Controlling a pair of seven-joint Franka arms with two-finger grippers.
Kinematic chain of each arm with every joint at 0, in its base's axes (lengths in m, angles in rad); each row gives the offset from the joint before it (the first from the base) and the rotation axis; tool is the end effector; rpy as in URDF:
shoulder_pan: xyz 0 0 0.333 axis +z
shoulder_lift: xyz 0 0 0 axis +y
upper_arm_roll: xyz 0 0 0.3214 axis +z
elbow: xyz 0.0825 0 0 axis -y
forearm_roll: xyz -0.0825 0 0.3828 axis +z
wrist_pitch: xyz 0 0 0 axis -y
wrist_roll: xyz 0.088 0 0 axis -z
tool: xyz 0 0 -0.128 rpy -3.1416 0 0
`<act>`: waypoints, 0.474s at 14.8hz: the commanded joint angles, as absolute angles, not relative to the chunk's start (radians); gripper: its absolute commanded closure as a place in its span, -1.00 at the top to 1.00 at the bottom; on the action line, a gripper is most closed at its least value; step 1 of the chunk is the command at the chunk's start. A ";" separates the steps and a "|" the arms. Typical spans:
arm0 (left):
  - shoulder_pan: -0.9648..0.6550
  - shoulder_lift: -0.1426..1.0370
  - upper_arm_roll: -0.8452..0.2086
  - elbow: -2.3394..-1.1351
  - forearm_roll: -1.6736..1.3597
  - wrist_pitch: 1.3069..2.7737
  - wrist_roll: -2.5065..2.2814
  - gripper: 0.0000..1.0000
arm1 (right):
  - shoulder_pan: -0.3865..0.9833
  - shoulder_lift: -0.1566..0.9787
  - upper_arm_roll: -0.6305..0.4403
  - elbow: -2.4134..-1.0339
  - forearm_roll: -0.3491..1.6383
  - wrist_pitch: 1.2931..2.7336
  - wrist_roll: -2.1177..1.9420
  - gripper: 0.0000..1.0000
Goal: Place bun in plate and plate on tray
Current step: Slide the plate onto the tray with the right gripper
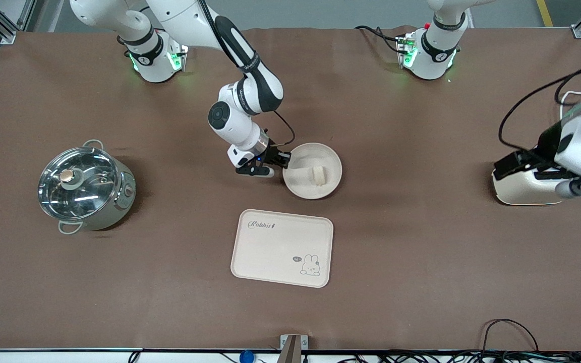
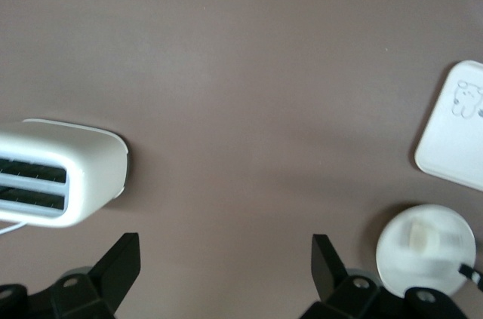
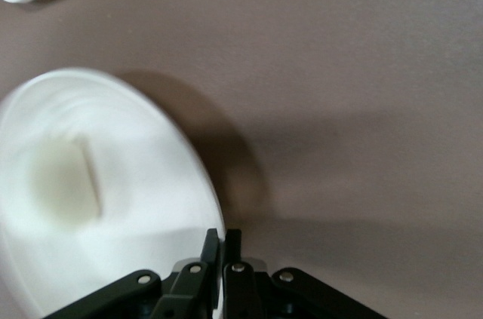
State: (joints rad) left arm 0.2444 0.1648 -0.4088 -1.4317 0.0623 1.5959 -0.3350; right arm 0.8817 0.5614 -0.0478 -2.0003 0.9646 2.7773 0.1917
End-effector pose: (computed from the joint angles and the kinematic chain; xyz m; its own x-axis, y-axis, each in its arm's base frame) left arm 0.5997 -0.0716 0.5884 0.9847 0.1739 0.0111 0.1739 -0.9847 0.0070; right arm 0.4387 0.4394 0.1724 0.9763 -0.2050 -0.0698 -0.2149 -0.8766 -0.4306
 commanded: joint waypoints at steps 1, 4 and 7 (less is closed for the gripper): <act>0.247 0.146 -0.411 -1.419 0.046 1.557 -0.319 1.00 | 0.873 0.557 -0.064 -1.953 0.991 2.777 0.198 -0.99; 0.247 0.141 -0.413 -1.414 0.044 1.496 -0.307 1.00 | 0.804 0.587 -0.095 -1.824 0.965 2.766 0.189 -0.99; 0.192 0.140 -0.353 -1.381 0.049 1.470 -0.194 1.00 | 0.682 0.708 -0.103 -1.621 0.783 2.628 0.199 -0.99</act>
State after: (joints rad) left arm 0.2355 0.1409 -0.4002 -1.4149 0.0570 1.5019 -0.2650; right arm 0.7641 0.5957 -0.1110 -1.7865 0.8742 2.7083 0.1913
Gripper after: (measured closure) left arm 0.000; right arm 0.960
